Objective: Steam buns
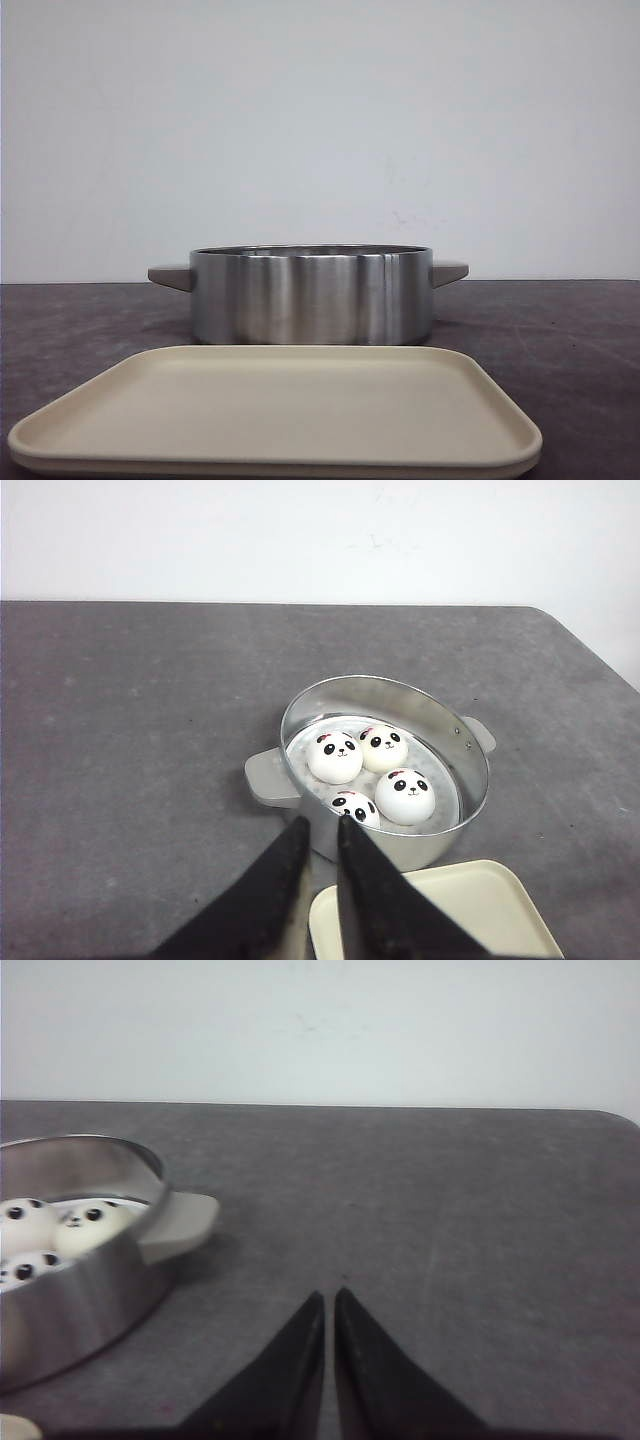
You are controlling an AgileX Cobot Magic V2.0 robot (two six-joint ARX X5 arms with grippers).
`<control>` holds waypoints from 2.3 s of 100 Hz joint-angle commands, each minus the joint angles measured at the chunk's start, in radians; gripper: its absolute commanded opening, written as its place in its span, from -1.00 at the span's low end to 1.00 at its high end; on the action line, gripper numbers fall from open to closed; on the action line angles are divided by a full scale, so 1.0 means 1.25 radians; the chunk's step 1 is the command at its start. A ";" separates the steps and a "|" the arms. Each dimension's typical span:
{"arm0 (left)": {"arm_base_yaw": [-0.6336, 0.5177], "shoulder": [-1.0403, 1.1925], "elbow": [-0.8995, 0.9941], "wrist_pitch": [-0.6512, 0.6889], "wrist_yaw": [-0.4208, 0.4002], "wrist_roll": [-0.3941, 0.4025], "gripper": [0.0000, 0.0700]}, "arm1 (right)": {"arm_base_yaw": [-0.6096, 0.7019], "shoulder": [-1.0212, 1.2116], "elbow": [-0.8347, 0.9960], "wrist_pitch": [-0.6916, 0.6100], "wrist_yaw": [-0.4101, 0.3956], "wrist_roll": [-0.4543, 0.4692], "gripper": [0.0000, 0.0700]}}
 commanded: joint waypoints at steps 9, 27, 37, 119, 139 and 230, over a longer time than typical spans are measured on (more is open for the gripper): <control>-0.006 0.004 0.009 0.008 -0.002 -0.002 -0.95 | -0.017 -0.046 -0.055 0.017 -0.003 0.005 -0.96; -0.006 0.004 0.009 0.008 -0.002 -0.002 -0.95 | -0.056 -0.115 -0.107 0.017 -0.002 0.006 -0.96; -0.006 0.004 0.009 0.008 -0.002 -0.002 -0.95 | -0.081 -0.152 -0.112 -0.037 -0.003 0.006 -0.96; -0.006 0.004 0.009 0.008 -0.002 -0.002 -0.95 | -0.099 -0.150 -0.112 -0.061 0.018 0.003 -0.96; -0.006 0.004 0.009 0.008 -0.002 -0.002 -0.95 | -0.099 -0.150 -0.112 -0.061 0.018 0.003 -0.97; 0.411 -0.168 -0.292 0.434 0.246 0.060 -0.95 | -0.099 -0.150 -0.112 -0.061 0.018 0.003 -0.96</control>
